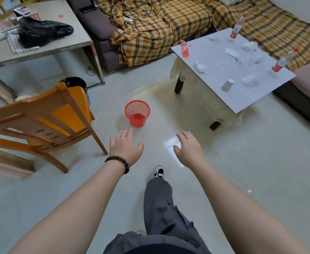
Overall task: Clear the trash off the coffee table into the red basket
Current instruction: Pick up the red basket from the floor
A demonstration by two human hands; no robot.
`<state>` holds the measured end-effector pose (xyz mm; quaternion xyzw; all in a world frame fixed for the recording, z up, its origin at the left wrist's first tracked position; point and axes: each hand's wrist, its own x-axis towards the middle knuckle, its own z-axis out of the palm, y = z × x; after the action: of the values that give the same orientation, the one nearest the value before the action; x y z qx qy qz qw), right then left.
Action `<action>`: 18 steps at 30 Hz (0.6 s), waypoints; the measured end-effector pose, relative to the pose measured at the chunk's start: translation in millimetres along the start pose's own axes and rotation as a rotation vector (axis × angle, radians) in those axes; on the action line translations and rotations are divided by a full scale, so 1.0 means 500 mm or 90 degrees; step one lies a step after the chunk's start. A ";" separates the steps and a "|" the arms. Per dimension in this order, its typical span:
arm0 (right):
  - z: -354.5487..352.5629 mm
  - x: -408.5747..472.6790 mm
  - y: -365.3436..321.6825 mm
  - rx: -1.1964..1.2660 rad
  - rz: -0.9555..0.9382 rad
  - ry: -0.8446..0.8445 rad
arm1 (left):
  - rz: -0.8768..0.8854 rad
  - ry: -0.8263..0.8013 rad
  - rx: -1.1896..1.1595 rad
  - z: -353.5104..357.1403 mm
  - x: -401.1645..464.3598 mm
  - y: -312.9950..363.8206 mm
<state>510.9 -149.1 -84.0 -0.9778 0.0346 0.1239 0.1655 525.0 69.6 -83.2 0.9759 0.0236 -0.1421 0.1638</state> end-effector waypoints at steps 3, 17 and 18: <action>-0.018 0.124 0.000 0.012 -0.013 -0.001 | -0.011 0.007 0.008 -0.019 0.117 0.004; -0.074 0.608 -0.011 0.032 -0.049 -0.082 | -0.110 -0.023 0.024 -0.095 0.547 0.035; -0.069 0.629 -0.016 0.032 -0.055 -0.090 | -0.115 -0.029 0.025 -0.095 0.568 0.031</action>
<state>823.8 -161.5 -129.5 -0.9626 -0.0163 0.1845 0.1976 811.6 70.5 -116.1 0.9694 0.1051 -0.1786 0.1319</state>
